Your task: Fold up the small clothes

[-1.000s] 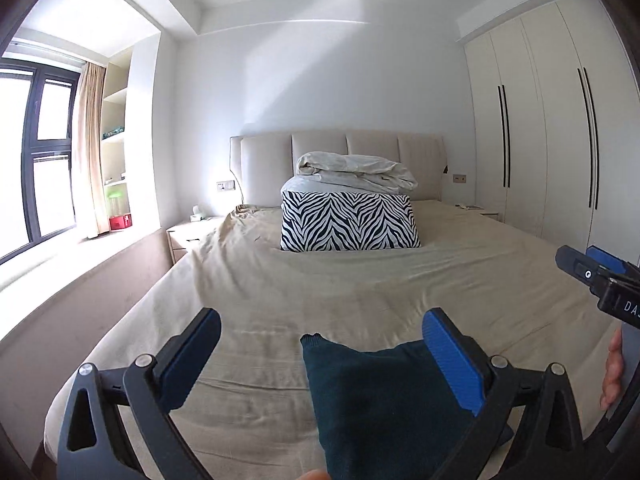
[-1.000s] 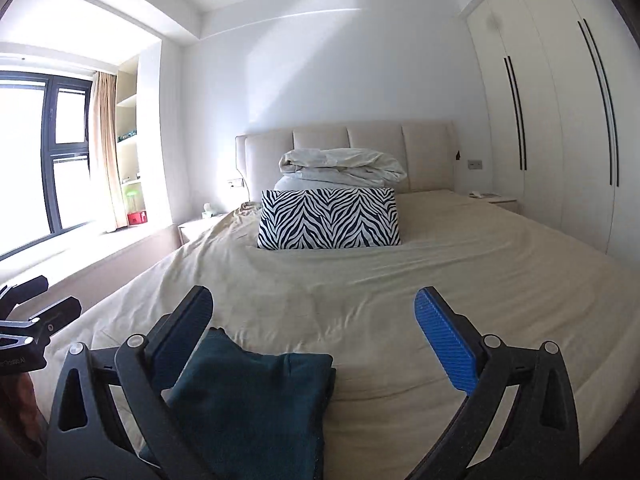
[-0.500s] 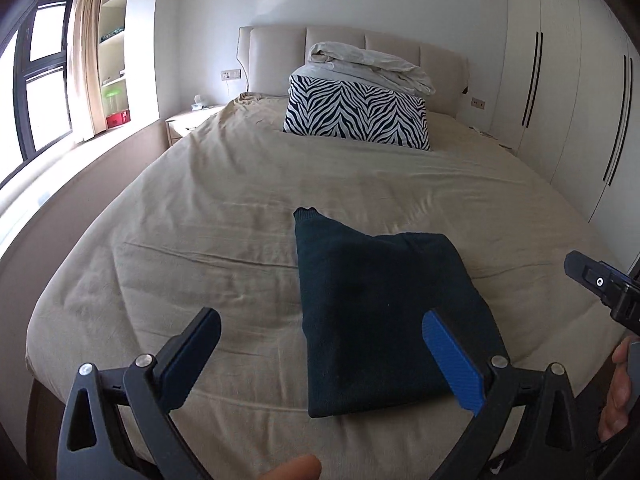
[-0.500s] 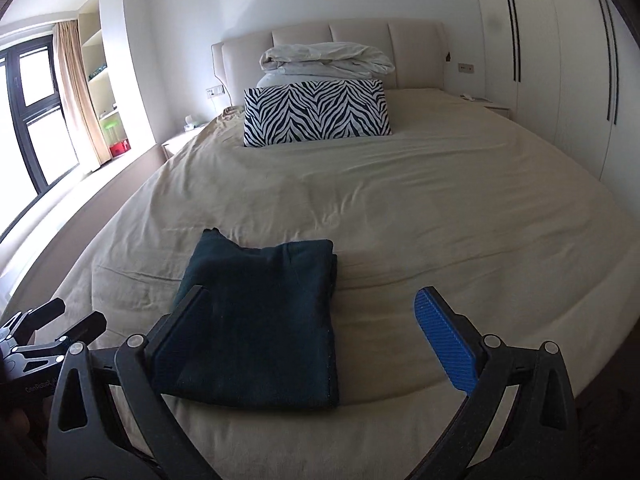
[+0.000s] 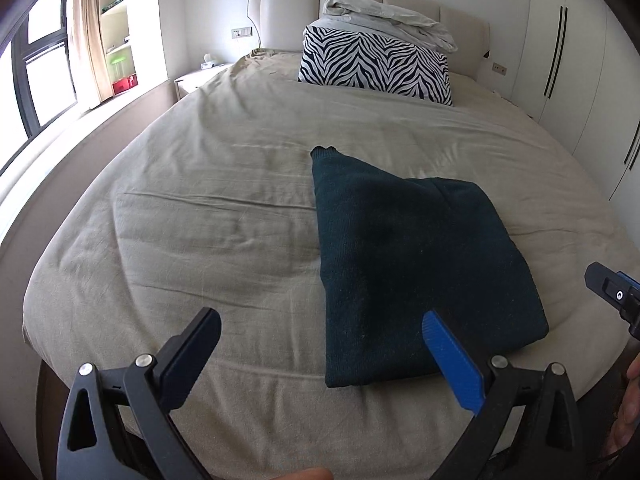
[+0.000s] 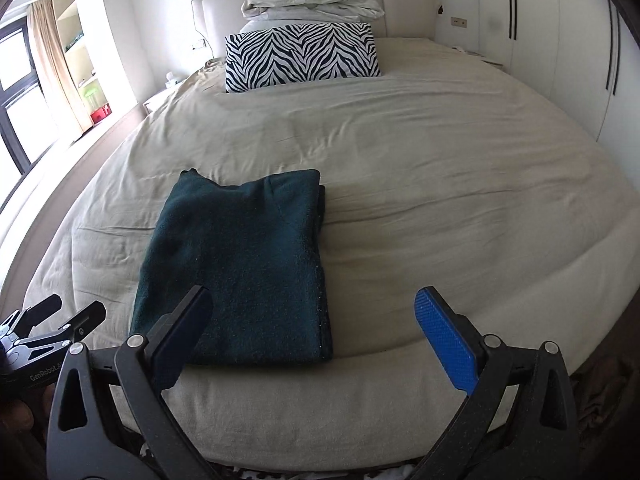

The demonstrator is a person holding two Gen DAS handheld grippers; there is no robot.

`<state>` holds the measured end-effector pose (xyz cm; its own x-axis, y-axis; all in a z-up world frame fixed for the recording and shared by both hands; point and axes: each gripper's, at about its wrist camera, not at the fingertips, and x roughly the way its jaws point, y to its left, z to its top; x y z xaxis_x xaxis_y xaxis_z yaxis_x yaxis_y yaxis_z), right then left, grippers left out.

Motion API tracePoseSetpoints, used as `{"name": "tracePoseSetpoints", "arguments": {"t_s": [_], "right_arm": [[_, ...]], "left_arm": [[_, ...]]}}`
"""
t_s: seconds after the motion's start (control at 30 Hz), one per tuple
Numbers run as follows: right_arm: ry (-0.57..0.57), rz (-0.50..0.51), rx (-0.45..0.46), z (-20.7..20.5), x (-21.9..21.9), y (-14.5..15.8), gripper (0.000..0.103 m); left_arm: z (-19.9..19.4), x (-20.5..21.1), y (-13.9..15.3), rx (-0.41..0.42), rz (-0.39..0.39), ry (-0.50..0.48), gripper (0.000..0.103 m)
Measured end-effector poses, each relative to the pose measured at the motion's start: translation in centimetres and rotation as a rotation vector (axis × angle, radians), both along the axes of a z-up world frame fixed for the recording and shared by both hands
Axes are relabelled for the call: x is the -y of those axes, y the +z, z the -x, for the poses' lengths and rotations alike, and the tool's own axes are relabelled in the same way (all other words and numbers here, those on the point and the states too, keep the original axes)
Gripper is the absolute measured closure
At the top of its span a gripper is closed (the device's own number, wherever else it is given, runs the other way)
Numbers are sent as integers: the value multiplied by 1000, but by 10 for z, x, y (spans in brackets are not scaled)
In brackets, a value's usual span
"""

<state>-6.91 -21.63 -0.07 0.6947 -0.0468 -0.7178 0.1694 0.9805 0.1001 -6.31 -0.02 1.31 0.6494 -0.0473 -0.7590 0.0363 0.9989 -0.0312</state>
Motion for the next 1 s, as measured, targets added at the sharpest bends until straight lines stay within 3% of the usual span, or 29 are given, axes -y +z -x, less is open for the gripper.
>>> {"name": "tracePoseSetpoints", "arguments": {"t_s": [1.0], "right_arm": [[51, -10, -73, -2, -15, -11, 0]], "left_arm": [[0, -5, -7, -20, -5, 23, 0]]}}
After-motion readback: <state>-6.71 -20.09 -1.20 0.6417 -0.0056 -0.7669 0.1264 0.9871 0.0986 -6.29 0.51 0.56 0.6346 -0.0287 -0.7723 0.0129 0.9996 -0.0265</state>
